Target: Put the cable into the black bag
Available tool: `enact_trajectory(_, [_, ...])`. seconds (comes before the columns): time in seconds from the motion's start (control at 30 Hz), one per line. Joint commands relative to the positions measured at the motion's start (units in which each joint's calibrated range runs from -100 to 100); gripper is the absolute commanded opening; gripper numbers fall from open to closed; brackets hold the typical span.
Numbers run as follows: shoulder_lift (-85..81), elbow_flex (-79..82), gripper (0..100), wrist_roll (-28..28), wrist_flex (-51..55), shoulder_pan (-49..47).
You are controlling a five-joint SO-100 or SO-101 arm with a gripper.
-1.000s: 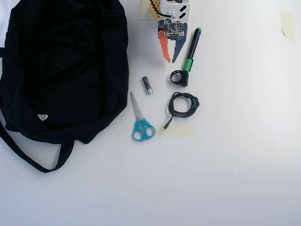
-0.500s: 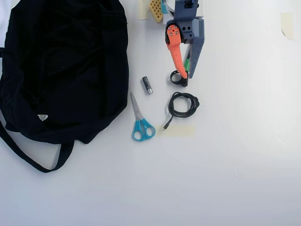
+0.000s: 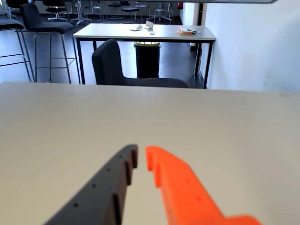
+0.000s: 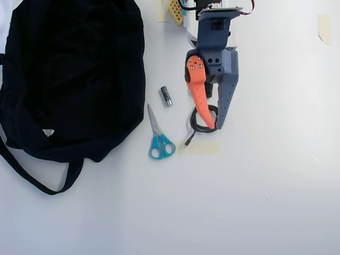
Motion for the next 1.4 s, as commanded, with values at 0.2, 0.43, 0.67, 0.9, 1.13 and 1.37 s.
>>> enact_trajectory(0.2, [13.1, -21.9, 2, 0.2, 5.1, 2.4])
enact_trajectory(0.43, [12.6, -21.2, 2, 0.2, 5.5, 2.3])
enact_trajectory(0.67, [12.2, -20.9, 2, 0.3, 10.0, 1.9])
enact_trajectory(0.9, [12.2, -25.7, 2, 0.3, 21.7, 2.4])
enact_trajectory(1.13, [12.2, -31.7, 2, 0.2, 42.4, 1.9])
enact_trajectory(1.37, [12.2, -34.3, 2, 0.2, 65.0, 0.6])
